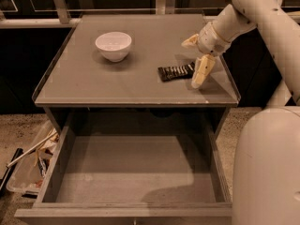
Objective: Place rxbar chocolate into top drawer
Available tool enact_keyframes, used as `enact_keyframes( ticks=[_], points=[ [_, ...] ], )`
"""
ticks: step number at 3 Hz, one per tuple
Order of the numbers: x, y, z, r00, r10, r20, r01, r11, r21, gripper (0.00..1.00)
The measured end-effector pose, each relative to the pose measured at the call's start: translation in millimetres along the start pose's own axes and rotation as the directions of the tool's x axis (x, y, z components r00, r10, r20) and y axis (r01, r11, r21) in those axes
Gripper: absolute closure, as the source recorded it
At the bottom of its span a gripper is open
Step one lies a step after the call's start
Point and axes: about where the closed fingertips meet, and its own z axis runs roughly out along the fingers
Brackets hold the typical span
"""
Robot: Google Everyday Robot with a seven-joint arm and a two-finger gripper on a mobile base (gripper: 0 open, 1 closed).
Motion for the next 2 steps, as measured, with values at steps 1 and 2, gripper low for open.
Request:
enact_keyframes(
  ticks=[1,2],
  points=[
    [1.4,-2.2,4.1,1.000,0.004,0.002,-0.004,1.0000,-0.005,0.00],
    [1.5,-2.3,4.3,1.000,0.004,0.002,-0.004,1.0000,-0.005,0.19]
  ],
)
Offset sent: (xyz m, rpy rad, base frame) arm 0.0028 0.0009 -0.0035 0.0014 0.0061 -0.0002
